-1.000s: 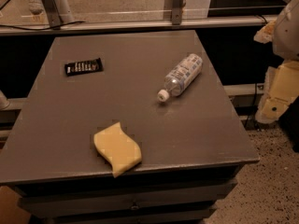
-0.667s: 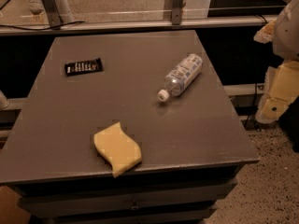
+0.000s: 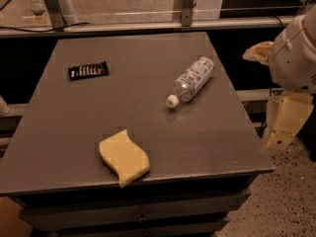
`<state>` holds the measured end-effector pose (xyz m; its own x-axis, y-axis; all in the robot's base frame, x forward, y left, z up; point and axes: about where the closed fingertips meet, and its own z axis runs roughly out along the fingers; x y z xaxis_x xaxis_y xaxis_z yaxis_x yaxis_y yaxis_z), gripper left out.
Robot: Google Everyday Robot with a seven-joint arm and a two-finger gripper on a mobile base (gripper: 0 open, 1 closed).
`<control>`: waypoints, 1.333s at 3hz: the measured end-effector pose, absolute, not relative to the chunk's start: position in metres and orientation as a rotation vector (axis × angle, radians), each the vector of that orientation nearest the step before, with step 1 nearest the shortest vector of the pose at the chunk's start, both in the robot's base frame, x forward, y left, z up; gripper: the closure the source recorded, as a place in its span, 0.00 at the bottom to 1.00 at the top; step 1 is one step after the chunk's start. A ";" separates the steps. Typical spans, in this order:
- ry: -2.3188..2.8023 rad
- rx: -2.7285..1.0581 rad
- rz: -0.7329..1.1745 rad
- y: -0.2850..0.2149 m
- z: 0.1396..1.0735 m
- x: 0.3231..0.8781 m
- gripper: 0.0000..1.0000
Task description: Move sponge near rxbar chocolate
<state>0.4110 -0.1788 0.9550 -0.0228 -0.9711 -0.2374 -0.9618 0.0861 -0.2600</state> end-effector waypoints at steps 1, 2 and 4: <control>1.861 -2.008 0.058 -0.139 0.929 0.382 0.00; 1.756 -2.022 0.195 -0.101 0.903 0.361 0.00; 1.730 -2.007 0.259 -0.087 0.901 0.356 0.00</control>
Offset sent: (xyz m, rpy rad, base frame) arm -0.0818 0.1362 -0.0829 0.3523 0.0593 0.3199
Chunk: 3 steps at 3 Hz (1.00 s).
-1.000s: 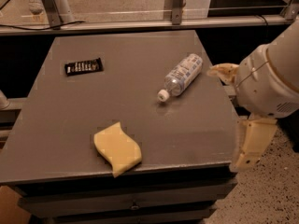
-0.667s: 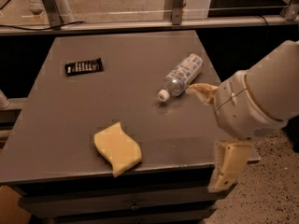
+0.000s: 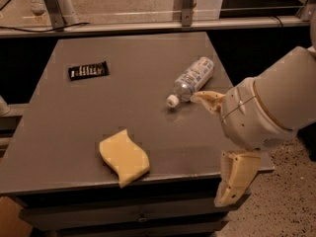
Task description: Move sponge near rxbar chocolate
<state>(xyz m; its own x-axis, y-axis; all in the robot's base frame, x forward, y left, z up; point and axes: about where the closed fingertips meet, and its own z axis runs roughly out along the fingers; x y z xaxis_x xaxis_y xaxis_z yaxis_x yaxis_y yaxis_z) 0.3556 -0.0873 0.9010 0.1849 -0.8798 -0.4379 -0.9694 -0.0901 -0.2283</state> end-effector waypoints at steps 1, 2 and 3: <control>1.737 -1.955 0.261 -0.090 0.904 0.356 0.00; 1.690 -1.882 0.330 -0.066 0.893 0.358 0.00; 1.622 -1.831 0.421 -0.019 0.874 0.365 0.00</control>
Offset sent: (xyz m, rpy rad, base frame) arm 0.0127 0.0665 -0.0198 0.3273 -0.0394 -0.0529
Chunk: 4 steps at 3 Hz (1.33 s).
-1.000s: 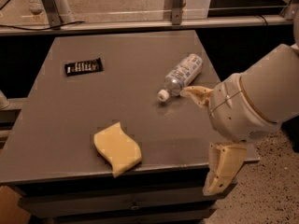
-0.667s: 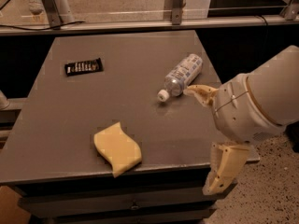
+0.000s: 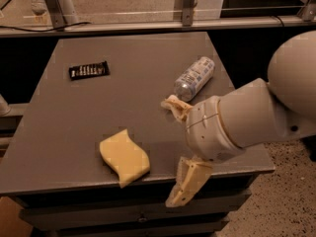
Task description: Move sponge near rxbar chocolate
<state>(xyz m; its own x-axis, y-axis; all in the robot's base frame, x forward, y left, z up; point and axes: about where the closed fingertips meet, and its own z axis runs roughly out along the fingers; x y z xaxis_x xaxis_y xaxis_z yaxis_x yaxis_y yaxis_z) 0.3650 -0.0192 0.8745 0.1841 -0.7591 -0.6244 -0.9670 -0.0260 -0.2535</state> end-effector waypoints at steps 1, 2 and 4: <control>1.589 -1.804 0.482 0.019 0.857 0.373 0.00; 1.586 -1.793 0.507 0.041 0.841 0.377 0.00; 1.578 -1.762 0.524 0.053 0.830 0.381 0.41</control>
Offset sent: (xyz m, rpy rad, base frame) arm 0.0202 0.0848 -0.0569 0.0949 0.0438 0.0145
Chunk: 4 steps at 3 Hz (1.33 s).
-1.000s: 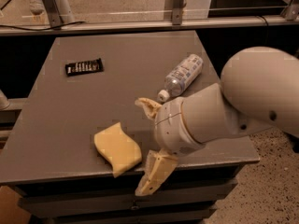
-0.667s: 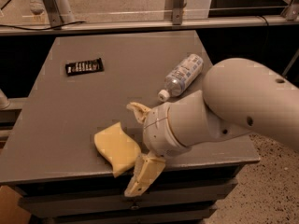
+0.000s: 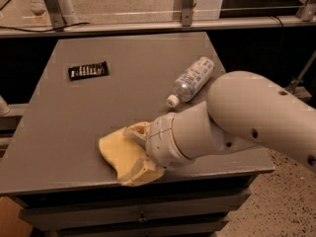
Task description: Move sponge near rxbar chocolate
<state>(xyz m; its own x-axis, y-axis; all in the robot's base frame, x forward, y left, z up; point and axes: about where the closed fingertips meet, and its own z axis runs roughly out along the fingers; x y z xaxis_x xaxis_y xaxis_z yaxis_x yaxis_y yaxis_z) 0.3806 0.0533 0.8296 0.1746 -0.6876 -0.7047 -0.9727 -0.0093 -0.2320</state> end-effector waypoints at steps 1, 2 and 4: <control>1.560 -1.752 0.512 0.054 0.839 0.384 0.65; 1.529 -1.744 0.488 0.056 0.857 0.389 0.88; 1.473 -1.703 0.435 0.054 0.901 0.401 1.00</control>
Offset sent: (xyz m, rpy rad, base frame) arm 0.0174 0.0036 0.0495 0.0419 -0.0934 -0.0034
